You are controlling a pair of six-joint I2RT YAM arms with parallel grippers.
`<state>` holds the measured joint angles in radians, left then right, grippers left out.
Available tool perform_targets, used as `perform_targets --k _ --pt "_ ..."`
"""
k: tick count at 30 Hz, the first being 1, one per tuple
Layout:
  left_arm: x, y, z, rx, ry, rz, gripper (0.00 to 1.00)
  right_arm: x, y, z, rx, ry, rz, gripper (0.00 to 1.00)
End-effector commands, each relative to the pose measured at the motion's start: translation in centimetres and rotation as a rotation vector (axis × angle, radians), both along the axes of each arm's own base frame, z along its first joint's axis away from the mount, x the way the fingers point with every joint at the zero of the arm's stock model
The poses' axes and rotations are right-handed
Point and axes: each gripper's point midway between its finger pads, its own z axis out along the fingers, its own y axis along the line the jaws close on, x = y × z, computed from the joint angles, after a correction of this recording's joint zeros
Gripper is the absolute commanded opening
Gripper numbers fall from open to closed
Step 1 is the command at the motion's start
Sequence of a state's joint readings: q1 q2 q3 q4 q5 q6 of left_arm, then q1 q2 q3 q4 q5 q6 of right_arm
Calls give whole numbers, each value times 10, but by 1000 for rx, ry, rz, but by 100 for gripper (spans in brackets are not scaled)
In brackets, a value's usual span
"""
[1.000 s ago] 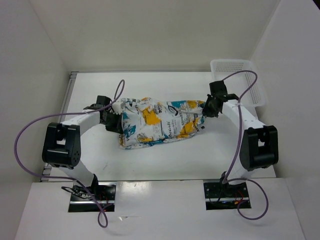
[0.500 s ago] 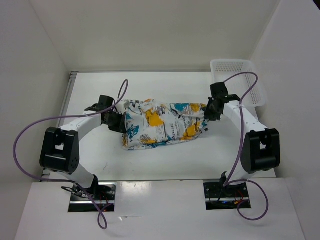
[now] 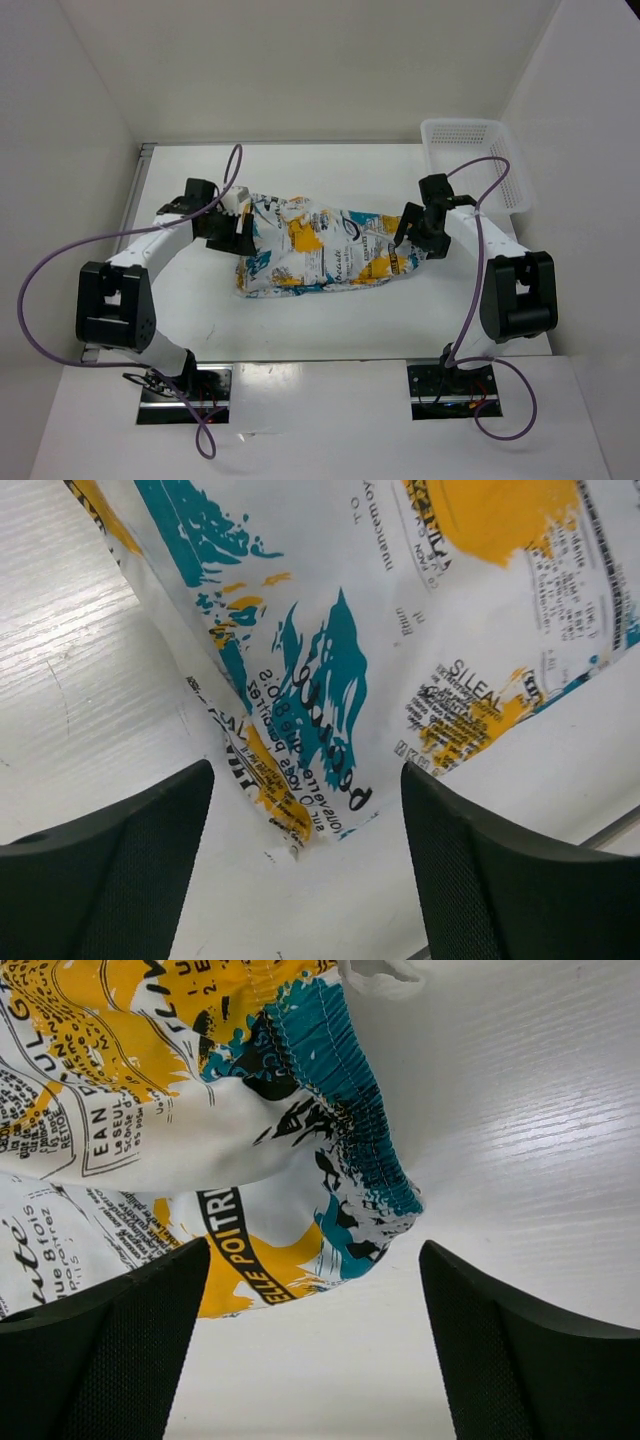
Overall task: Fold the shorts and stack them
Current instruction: Fold the shorts
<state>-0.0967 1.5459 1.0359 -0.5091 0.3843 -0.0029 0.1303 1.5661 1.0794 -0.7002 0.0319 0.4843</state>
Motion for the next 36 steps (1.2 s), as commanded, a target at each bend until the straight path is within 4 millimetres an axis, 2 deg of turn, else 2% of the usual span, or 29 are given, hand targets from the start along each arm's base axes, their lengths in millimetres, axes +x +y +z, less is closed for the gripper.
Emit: perform_targets --k 1,3,6,7,8,10,11,14,18,24,28,30,33,34,36 --pt "8 -5 37 -40 -81 -16 83 0 -8 4 -29 -5 -20 87" --pt "5 -5 40 -40 -80 -16 73 3 -7 7 -28 -14 -20 85" --pt "-2 -7 43 -56 -80 -25 49 6 -7 10 -27 -23 -20 83" --pt "-9 -10 37 -72 -54 -35 35 6 -7 10 -27 -23 -20 83" --pt "-15 -9 28 -70 -19 -34 30 5 -5 7 -19 -13 -17 83" --pt "-28 -13 13 -94 39 -47 31 5 -4 7 -10 -12 -13 83" --pt "-40 -14 -2 -103 83 -50 44 7 -3 8 -8 -21 -13 83" --pt "-54 -17 -18 -126 116 -60 60 7 -6 5 -10 -12 -22 83" --pt "-49 -11 -25 -93 104 -45 60 9 -5 2 -6 -2 -10 83" --pt "-47 -20 -42 -142 144 -66 58 11 -3 0 3 -1 -6 83" --pt "-49 -23 -51 -140 170 -75 48 8 -3 -3 2 8 -6 83" --pt "-49 -21 -55 -127 178 -69 33 10 -3 1 4 -10 -6 83" --pt "-42 -14 -43 -84 150 -51 8 11 -5 4 -3 -21 -10 67" --pt "-35 -13 -34 -72 124 -46 0 11 -6 4 -13 -23 -14 55" --pt "-30 -9 -17 -52 93 -36 0 9 -7 6 -13 -21 -14 43"
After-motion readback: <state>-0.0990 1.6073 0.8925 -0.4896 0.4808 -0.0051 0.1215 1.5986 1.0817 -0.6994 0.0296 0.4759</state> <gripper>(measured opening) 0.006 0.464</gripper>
